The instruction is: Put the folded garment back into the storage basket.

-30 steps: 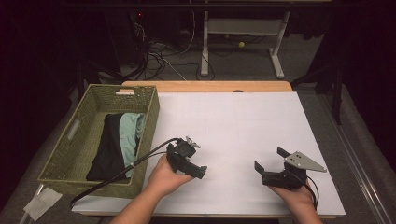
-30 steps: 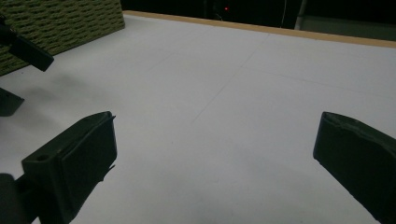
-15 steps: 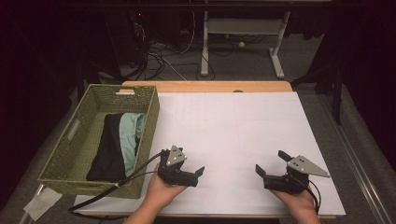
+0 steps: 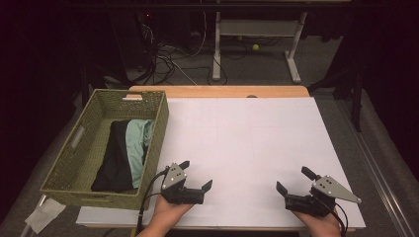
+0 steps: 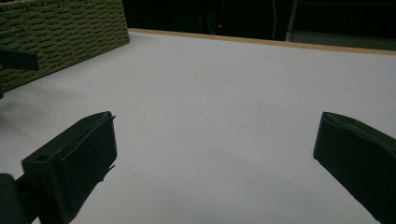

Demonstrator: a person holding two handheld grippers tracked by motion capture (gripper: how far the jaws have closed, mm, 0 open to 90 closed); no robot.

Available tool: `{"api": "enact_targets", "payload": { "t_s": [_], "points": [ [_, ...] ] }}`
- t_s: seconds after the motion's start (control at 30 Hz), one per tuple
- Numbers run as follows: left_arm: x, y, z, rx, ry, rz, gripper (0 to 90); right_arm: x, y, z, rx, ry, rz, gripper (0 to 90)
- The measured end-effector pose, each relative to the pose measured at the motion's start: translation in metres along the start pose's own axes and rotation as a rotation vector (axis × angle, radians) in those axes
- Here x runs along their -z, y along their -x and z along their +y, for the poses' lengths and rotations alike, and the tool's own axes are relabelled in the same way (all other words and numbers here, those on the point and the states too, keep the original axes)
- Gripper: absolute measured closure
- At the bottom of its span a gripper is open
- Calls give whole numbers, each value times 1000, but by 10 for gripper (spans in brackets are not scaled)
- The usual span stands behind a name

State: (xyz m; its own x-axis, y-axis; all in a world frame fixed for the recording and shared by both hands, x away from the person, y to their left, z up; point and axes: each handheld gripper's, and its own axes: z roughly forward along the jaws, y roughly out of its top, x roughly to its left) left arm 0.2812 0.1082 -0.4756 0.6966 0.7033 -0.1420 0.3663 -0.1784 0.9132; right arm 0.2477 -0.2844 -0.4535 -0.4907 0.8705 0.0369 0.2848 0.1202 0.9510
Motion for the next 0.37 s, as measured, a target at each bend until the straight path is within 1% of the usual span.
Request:
{"api": "enact_targets", "payload": {
  "t_s": [0.1,0.2,0.37],
  "points": [
    [-1,0,0,-7,-8,-22,0,-2,1,1,-1,4,-4,0],
    [1,0,-1,-3,-3,-31,0,-7,0,0,9,-5,-5,0],
    [3,0,-2,-2,6,-20,0,-10,1,1,16,-5,-6,0]
  ]
}}
